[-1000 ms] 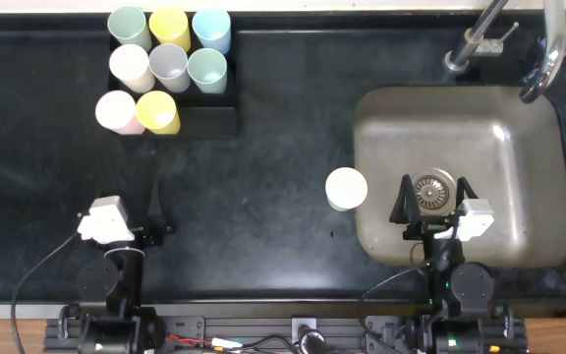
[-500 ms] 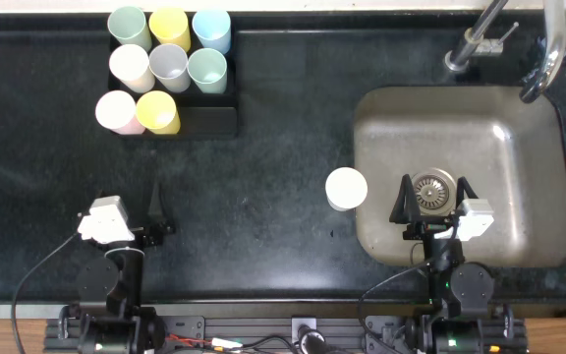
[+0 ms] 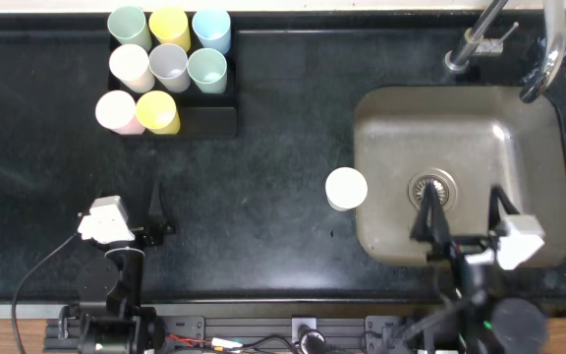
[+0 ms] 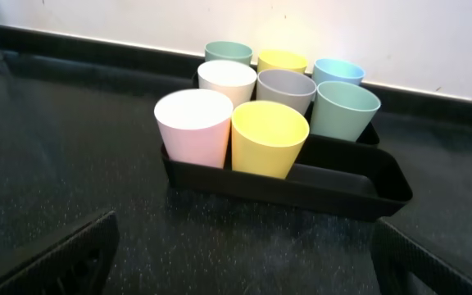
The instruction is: Store Cups
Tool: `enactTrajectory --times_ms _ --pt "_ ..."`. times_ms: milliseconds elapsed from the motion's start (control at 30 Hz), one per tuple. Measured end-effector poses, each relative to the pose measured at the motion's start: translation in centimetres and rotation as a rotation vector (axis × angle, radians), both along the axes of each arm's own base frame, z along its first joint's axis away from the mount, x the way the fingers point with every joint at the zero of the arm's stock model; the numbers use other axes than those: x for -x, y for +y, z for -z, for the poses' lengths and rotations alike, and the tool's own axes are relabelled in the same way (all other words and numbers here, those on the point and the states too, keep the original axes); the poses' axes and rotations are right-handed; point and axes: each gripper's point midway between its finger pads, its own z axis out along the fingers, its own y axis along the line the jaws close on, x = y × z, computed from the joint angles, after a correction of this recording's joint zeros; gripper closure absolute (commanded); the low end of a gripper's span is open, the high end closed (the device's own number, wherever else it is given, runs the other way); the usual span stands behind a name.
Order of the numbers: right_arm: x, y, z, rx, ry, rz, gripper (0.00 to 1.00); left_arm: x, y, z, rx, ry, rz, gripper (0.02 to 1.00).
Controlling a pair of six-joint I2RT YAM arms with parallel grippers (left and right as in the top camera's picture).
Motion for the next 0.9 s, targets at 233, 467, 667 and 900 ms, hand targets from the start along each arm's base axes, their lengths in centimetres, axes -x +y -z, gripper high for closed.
enactTrajectory --times_ms 233,467,667,900 --pt "-1.6 0.3 -1.1 -0.003 0.419 -0.015 0.005 0.0 -0.1 -0.1 -0.002 -0.004 0.003 0.018" --pt "-4.8 3.0 7.1 0.147 1.112 -0.177 0.003 0.0 -0.1 0.0 -0.002 -0.004 0.004 0.018" --pt "-4.9 7.0 12.7 0.416 1.347 -0.475 0.023 0.0 -0.1 -0.1 -0.002 -0.005 0.003 0.018" --pt "-6.2 7.7 16.1 0.499 1.428 -0.566 0.005 0.0 -0.1 -0.1 -0.002 -0.005 0.004 0.018"
